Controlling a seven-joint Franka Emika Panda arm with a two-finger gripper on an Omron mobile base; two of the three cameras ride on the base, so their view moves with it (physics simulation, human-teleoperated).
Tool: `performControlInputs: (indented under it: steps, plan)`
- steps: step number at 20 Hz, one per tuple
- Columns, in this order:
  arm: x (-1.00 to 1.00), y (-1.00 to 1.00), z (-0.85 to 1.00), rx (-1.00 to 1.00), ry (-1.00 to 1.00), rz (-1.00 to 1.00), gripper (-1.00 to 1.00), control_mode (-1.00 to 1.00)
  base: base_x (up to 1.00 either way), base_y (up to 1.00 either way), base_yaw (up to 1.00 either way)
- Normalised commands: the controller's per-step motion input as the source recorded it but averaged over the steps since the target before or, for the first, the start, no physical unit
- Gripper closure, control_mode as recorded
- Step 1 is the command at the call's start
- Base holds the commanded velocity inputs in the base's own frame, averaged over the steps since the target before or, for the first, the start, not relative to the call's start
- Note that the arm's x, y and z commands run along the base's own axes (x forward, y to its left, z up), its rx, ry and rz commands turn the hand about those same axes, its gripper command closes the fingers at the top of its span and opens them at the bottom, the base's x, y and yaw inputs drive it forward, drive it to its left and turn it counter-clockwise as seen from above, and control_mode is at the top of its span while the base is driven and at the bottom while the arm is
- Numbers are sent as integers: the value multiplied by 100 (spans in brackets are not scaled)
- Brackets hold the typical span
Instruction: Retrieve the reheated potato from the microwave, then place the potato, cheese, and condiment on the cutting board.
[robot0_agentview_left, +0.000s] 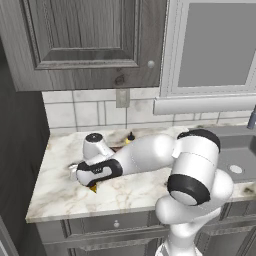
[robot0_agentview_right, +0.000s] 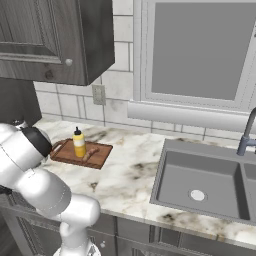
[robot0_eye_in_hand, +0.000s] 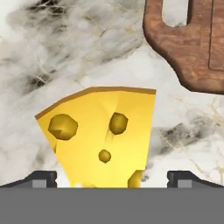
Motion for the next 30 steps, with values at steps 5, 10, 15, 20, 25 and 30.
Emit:
performControlInputs:
  steps: [5, 10, 15, 20, 25, 30]
  plan:
    - [8, 1, -16, 0, 0, 0, -100, -100, 0, 0, 0]
    - [0, 1, -12, 0, 0, 0, 100, -100, 0, 0, 0]
    - [0, 0, 0, 0, 0, -2, 100, -100, 0, 0, 0]
    - [0, 0, 19, 0, 0, -5, 100, -100, 0, 0, 0]
    - [0, -2, 40, 0, 0, -6, 100, -100, 0, 0, 0]
    - [3, -9, 36, 0, 0, -7, 100, -100, 0, 0, 0]
